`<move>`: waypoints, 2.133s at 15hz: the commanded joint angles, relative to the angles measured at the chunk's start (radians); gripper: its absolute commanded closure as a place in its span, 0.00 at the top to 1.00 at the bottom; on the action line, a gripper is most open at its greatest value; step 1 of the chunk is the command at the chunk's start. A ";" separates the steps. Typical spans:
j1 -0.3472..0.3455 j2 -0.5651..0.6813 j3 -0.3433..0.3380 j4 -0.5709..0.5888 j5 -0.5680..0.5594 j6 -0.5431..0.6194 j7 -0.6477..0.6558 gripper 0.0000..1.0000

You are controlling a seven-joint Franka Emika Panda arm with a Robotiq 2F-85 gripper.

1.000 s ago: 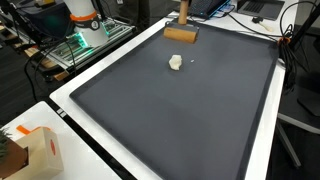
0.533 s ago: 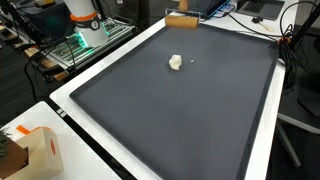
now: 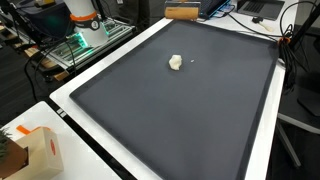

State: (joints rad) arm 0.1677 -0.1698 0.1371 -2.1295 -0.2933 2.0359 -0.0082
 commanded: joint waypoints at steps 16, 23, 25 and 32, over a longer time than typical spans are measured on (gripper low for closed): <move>-0.037 0.133 -0.028 -0.055 0.013 0.141 -0.214 0.23; -0.063 0.198 -0.041 -0.105 -0.025 0.268 -0.254 0.23; -0.068 0.204 -0.043 -0.114 -0.041 0.287 -0.253 0.23; -0.072 0.236 -0.048 -0.127 -0.094 0.336 -0.248 0.23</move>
State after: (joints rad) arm 0.1011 0.0587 0.0935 -2.2362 -0.3601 2.3349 -0.2483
